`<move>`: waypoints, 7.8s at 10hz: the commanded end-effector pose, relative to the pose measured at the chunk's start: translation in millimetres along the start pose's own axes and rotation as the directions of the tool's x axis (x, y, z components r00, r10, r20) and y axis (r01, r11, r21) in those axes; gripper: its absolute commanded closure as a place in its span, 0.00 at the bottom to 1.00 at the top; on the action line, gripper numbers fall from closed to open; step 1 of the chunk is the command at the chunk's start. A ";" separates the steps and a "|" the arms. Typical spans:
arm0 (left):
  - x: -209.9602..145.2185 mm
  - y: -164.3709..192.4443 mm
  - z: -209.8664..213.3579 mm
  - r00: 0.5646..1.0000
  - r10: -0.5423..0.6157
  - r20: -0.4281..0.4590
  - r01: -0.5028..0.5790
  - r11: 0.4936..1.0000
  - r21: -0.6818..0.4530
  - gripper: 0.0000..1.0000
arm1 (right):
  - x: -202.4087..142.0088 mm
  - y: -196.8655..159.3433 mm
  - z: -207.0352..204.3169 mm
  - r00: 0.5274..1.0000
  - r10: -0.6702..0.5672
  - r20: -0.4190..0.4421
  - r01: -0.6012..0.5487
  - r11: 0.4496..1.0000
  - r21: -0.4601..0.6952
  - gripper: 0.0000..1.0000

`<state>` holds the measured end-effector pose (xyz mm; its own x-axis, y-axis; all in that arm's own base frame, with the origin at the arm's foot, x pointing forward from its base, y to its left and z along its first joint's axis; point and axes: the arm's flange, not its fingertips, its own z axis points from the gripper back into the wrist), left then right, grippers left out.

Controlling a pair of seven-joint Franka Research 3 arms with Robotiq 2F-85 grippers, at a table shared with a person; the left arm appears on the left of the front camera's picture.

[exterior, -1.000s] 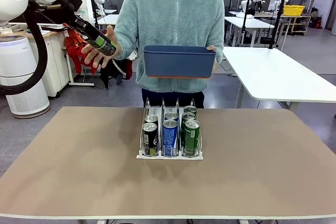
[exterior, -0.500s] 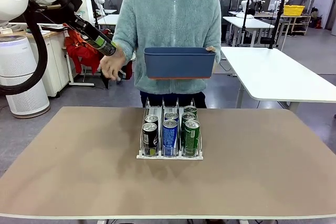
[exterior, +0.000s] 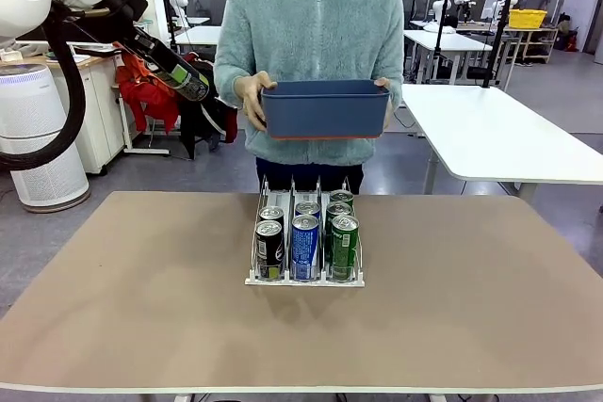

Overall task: Fill the beverage cans into the dispenser.
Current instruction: Place the picked Pepsi coke in the line of the Automatic Can Dispenser with the same cans.

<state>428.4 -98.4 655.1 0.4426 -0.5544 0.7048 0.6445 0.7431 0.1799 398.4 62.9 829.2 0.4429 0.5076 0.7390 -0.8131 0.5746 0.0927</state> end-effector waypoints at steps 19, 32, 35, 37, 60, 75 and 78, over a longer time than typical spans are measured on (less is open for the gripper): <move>-4.9 -121.4 -17.3 0.931 0.232 -0.282 -0.241 0.971 0.002 0.42 | 0.0 0.0 0.7 1.000 -0.001 -0.006 0.001 1.000 0.006 0.00; -32.7 -244.9 -108.2 0.869 0.272 -0.414 -0.271 0.961 0.063 0.42 | 0.0 0.0 0.7 1.000 -0.001 -0.006 0.001 1.000 0.006 0.00; -36.2 -247.6 -113.3 0.887 0.231 -0.399 -0.244 0.970 0.019 0.42 | 0.0 0.0 0.7 1.000 -0.001 -0.006 0.001 1.000 0.006 0.00; -40.0 -249.5 -118.2 0.861 0.248 -0.445 -0.247 0.967 0.061 0.42 | 0.0 0.0 0.7 1.000 -0.001 -0.006 0.001 1.000 0.006 0.00; -74.1 -216.5 -210.2 0.812 0.291 -0.506 -0.306 0.950 0.055 0.42 | 0.0 0.0 0.7 1.000 -0.001 -0.006 0.001 1.000 0.006 0.00; -51.4 -172.2 -282.8 0.792 0.274 -0.545 -0.327 0.945 -0.001 0.42 | 0.0 0.0 0.7 1.000 -0.001 -0.006 0.001 1.000 0.006 0.00; -60.4 -183.8 -286.3 0.786 0.235 -0.572 -0.326 0.943 -0.060 0.42 | 0.0 0.0 0.7 1.000 -0.001 -0.006 0.001 1.000 0.006 0.00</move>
<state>458.5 -306.7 379.3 0.8742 -0.4497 0.1830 0.4672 0.8817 -0.0657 398.6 63.2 829.1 0.4428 0.5078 0.7390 -0.8134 0.5743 0.0927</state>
